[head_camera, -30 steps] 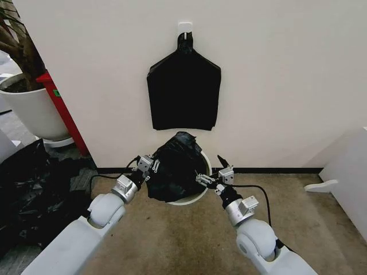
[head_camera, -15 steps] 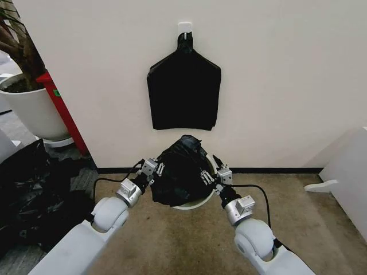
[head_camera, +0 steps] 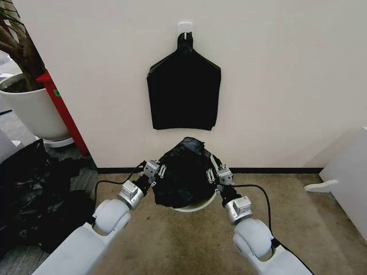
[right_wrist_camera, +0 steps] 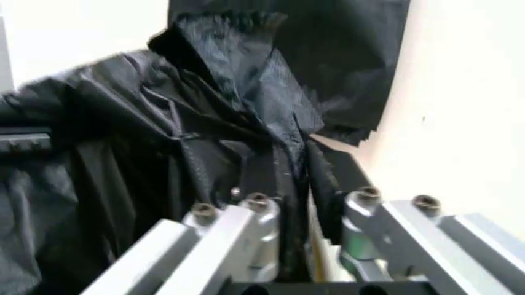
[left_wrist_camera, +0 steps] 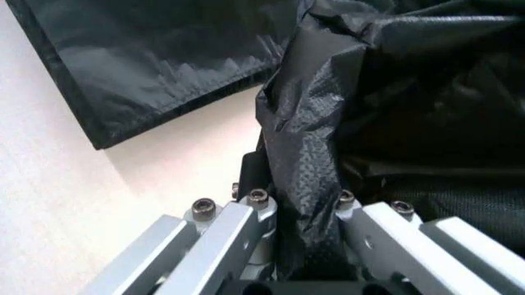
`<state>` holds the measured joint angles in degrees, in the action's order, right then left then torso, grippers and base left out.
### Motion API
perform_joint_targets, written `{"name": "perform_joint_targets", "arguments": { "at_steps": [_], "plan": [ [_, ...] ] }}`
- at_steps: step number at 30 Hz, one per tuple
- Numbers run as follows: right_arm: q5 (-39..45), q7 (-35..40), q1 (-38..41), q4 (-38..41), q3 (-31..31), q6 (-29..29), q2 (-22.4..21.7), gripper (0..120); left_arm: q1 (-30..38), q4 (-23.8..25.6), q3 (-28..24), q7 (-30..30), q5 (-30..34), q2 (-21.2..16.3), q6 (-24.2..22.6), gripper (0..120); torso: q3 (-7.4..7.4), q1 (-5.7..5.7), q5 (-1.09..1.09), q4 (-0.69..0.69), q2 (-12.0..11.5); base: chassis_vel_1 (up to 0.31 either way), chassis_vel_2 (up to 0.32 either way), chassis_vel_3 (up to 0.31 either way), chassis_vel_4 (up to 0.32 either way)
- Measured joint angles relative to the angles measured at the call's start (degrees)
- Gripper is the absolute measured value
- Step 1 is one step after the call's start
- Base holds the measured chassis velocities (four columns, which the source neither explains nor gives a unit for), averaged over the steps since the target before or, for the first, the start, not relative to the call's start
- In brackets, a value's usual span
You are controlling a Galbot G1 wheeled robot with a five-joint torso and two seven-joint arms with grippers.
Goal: Place the garbage bag over the trash bin.
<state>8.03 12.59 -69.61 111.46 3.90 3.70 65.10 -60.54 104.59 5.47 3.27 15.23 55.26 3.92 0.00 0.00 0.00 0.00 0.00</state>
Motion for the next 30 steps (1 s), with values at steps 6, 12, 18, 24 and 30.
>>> {"name": "perform_joint_targets", "arguments": {
  "at_steps": [6, 12, 18, 24, 30],
  "plan": [
    [0.67, -0.22, 0.13, -0.02, 1.35, 0.34, -0.03, 0, -0.04, -0.01, -0.06, 0.16, -0.49, -0.09, 0.02, 3, 0.00, 0.00, 0.00, 0.00, 0.00, 0.000, 0.000, 0.000, 0.000],
    [3.74, 0.12, 0.69, 0.49, 3.71, -1.20, -0.75, 0, 0.20, -0.91, 0.47, 1.62, -1.71, -0.45, 1.49, 3, 0.00, 0.00, 0.00, 0.00, 0.00, 0.000, 0.000, 0.000, 0.000],
    [8.50, 2.25, 1.16, -0.53, 5.37, -8.44, -2.60, 0, 0.50, -1.50, 1.43, 5.84, -0.72, -0.66, 4.52, 3, 0.00, 0.00, 0.00, 0.00, 0.00, 0.000, 0.000, 0.000, 0.000],
    [11.43, 0.79, 1.22, -2.66, 6.54, -9.24, -2.94, 0, 1.05, -2.04, 1.97, 9.90, 2.91, -0.73, 6.59, 3, 0.00, 0.00, 0.00, 0.00, 0.00, 0.000, 0.000, 0.000, 0.000],
    [15.43, -3.26, 0.61, -3.86, 7.45, -7.70, -3.44, 0, 2.52, -2.85, 2.46, 10.91, 9.49, -0.60, 6.58, 3, 0.00, 0.00, 0.00, 0.00, 0.00, 0.000, 0.000, 0.000, 0.000]
  ]
}}
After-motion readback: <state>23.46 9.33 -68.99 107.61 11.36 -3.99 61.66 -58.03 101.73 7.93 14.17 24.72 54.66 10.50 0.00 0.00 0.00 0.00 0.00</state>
